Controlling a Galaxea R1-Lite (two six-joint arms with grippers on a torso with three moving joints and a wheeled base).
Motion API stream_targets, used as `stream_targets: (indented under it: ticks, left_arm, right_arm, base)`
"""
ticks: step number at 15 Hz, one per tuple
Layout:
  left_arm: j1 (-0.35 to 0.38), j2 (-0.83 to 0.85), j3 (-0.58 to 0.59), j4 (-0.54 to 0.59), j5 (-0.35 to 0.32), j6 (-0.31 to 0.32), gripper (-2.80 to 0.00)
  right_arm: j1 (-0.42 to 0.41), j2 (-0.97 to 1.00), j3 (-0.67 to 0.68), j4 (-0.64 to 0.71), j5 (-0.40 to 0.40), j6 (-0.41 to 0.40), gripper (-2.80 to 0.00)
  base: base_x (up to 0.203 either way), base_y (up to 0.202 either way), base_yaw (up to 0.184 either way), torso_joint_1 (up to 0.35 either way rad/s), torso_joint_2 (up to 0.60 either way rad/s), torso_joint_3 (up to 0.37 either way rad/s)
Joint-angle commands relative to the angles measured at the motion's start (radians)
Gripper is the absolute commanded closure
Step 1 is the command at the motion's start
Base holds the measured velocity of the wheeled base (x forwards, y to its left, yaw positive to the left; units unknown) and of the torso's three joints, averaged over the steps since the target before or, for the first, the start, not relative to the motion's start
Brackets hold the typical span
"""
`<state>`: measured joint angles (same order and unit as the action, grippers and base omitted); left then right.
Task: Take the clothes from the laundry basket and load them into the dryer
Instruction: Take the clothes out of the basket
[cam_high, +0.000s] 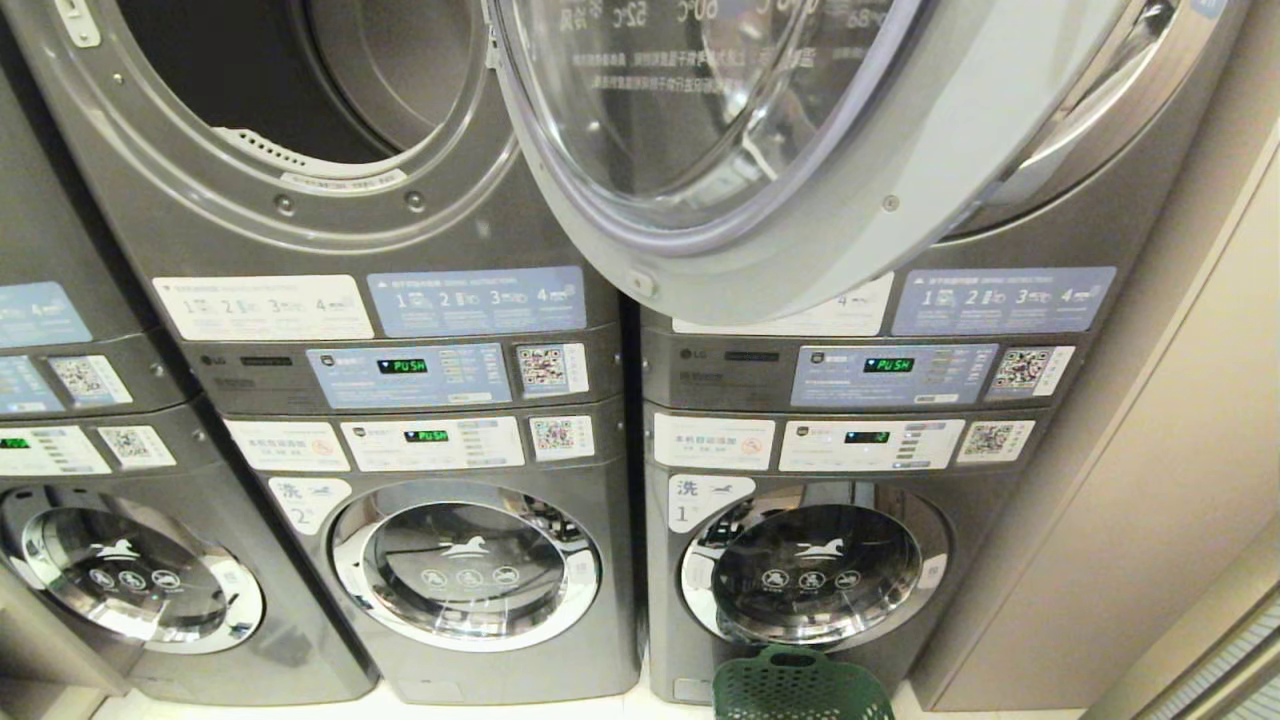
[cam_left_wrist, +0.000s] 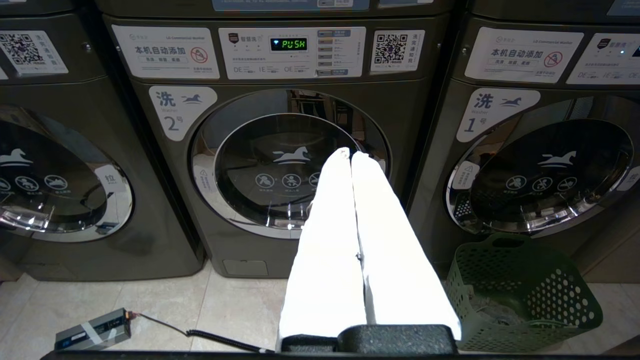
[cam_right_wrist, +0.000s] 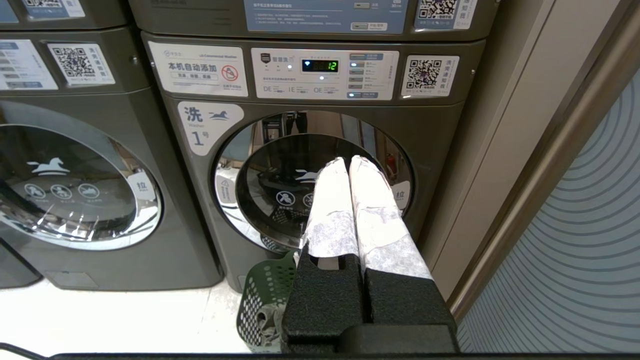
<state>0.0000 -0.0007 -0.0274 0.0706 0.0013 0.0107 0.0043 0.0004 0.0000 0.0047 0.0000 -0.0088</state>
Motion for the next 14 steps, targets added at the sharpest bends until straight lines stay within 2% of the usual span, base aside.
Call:
stream_targets:
  ticks: [1,5,14]
  left_arm:
    - [0.000,-0.001,0.000,0.000,0.000,0.000,0.00]
    - [0.000,-0.001,0.000,0.000,0.000,0.000,0.00]
    - [0.000,-0.001,0.000,0.000,0.000,0.000,0.00]
  right_arm:
    - [0.000,0.000,0.000,0.000,0.000,0.001,0.00]
    - [0.000,0.000,0.000,0.001,0.005,-0.022,0.00]
    - [0.000,0.000,0.000,0.000,0.006,-0.020,0.00]
  base:
    - [0.000,0.000,0.000,-0.061,0.11,0.056]
    - [0.000,0.000,0.000,-0.059,0.13,0.067]
    - [0.000,0.000,0.000,-0.063,0.13,0.071]
